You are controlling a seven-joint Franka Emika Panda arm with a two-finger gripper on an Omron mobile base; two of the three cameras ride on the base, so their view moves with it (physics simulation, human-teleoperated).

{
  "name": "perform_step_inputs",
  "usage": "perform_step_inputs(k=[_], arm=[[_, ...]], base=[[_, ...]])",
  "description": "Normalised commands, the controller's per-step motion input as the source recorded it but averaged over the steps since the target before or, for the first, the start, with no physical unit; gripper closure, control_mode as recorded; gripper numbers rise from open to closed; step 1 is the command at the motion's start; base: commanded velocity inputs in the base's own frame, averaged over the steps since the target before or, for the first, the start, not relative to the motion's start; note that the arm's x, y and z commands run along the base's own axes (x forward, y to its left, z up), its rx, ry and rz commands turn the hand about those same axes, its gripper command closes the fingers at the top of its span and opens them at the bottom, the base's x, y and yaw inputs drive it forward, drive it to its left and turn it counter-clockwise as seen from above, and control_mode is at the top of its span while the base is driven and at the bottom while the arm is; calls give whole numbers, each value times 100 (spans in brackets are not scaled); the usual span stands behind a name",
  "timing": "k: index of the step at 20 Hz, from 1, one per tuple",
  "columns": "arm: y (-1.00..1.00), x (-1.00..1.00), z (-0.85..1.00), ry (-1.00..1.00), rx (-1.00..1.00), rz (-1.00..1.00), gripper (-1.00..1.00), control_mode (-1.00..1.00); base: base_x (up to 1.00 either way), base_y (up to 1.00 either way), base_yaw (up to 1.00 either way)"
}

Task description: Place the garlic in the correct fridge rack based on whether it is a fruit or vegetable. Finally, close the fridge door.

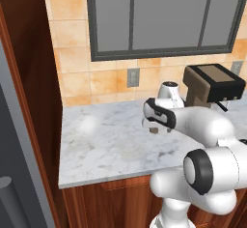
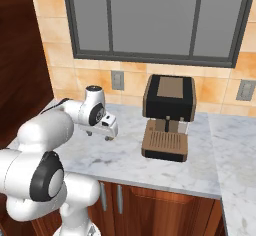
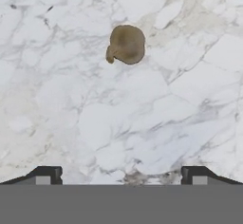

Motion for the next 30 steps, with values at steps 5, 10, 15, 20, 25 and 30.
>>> perform_step_inputs(k=[5,10,15,20,25,30], arm=[[-5,9,-29,0,0,-1,-100,-100],[-1,18,-12,0,0,-1,-100,-100],[-2,27,-5,0,0,-1,-100,-100],[-4,24,-9,0,0,0,-100,-100],[-5,14,-19,0,0,0,-100,-100],[-1,19,-19,0,0,0,-100,-100]], base=[[0,0,0],[0,0,0],[0,0,0],[0,0,0],[0,0,0],[0,0,0]])
